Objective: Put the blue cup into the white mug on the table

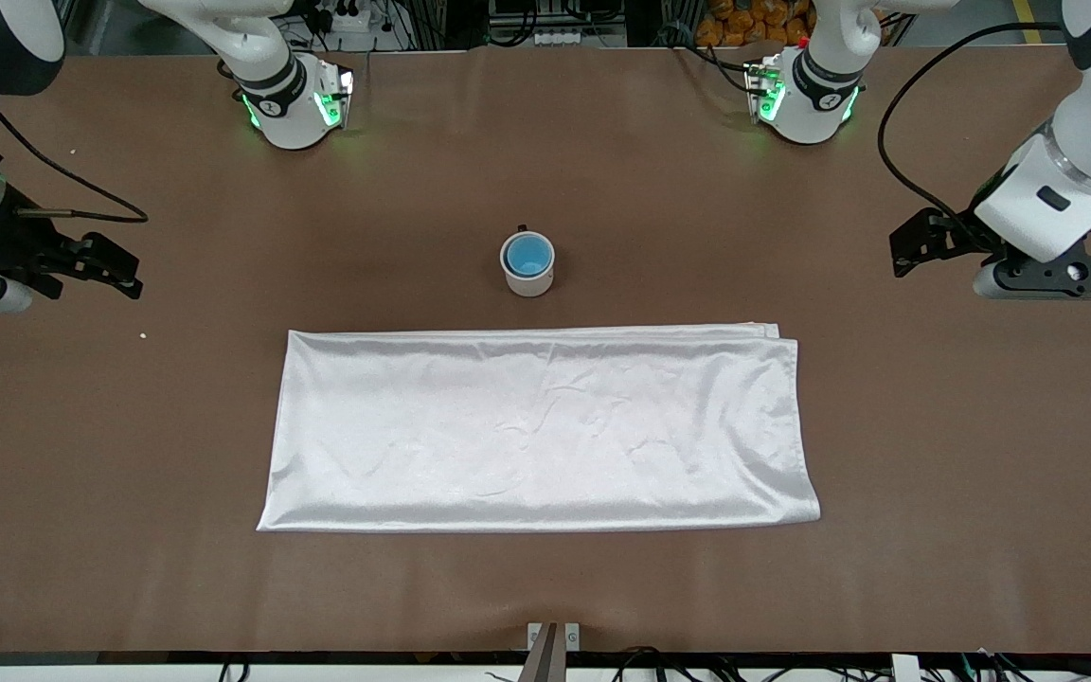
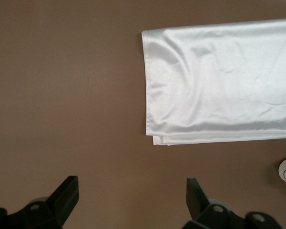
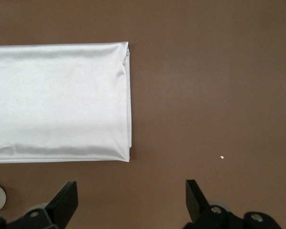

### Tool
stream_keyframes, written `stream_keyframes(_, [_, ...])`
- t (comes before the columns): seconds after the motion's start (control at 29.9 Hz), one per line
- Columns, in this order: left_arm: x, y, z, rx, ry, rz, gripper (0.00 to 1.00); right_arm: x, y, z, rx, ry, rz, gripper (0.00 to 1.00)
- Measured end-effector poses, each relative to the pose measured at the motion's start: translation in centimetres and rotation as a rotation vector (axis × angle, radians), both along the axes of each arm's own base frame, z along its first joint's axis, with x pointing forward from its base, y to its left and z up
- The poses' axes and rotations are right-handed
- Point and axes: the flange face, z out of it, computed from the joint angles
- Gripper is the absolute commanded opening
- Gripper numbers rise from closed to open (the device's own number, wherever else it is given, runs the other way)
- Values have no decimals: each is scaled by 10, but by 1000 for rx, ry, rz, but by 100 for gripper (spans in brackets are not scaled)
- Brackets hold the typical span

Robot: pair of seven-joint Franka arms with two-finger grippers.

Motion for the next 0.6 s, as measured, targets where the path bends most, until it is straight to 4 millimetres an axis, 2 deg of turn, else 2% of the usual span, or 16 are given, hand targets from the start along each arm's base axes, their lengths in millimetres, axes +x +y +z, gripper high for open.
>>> stream_keyframes(0.17, [-5, 3, 0, -5, 6, 1, 100, 0, 0, 0, 0, 1, 1, 100])
stream_keyframes(0.6, [-14, -23, 2, -18, 5, 13, 100, -1, 2, 0, 0, 5, 3, 100])
